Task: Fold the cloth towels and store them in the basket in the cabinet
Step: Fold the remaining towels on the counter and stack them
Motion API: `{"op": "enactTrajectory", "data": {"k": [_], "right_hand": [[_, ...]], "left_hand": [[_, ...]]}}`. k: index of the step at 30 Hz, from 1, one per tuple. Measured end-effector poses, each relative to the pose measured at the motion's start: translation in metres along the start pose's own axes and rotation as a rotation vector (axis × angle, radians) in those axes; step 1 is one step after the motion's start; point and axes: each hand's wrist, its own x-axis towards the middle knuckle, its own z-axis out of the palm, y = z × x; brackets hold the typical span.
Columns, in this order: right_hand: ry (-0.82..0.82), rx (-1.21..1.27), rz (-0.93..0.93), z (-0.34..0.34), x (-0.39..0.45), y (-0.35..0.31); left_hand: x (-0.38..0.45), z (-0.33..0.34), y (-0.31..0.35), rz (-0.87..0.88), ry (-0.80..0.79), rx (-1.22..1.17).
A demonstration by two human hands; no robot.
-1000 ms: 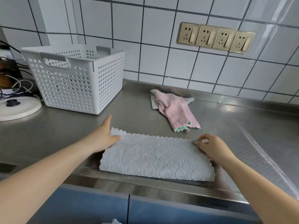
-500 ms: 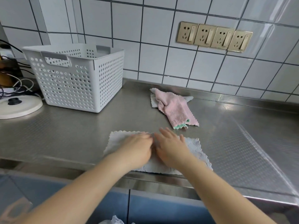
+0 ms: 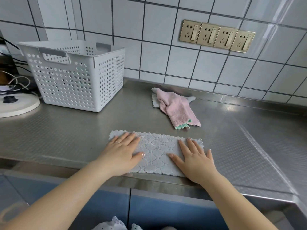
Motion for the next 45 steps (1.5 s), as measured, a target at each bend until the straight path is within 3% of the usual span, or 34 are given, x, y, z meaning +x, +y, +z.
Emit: {"op": "enactTrajectory", "data": {"k": [5,7,9,12,16,24,31,38,40,42,45], "right_hand": [[-0.072,0.015,0.079,-0.004,-0.006,0.02],[-0.085,-0.023,0.077,-0.009,-0.004,0.019],[-0.035,-0.062,0.001,-0.016,0.0,0.013],[0.127,0.016,-0.274,-0.021,0.006,-0.006],[0.068,0.119,-0.484,-0.018,0.019,-0.034],[-0.02,-0.001,-0.474,-0.02,0.036,-0.038],[0.09,-0.078,-0.529,-0.021,0.027,-0.025],[0.194,0.025,-0.649,-0.014,0.001,-0.017],[0.222,0.071,-0.692,-0.017,-0.003,-0.002],[0.151,0.109,-0.702,-0.021,-0.01,0.014],[0.063,0.075,-0.778,-0.015,-0.026,0.028]], "left_hand": [[-0.007,-0.001,-0.011,-0.036,0.003,-0.057],[-0.014,-0.005,-0.002,-0.001,0.083,-0.077],[-0.025,-0.005,0.018,0.14,0.254,-0.136],[-0.04,-0.004,0.048,0.376,0.461,-0.194],[-0.043,0.002,0.061,0.451,0.433,-0.134],[-0.04,0.001,0.038,0.469,0.445,-0.123],[-0.04,-0.007,-0.018,0.391,0.473,-0.007],[-0.029,-0.014,-0.055,0.348,0.378,-0.067],[-0.036,-0.021,-0.054,0.318,0.266,-0.186],[-0.046,-0.025,-0.054,0.347,0.084,-0.244],[-0.059,-0.017,-0.053,0.438,-0.087,-0.016]]}}
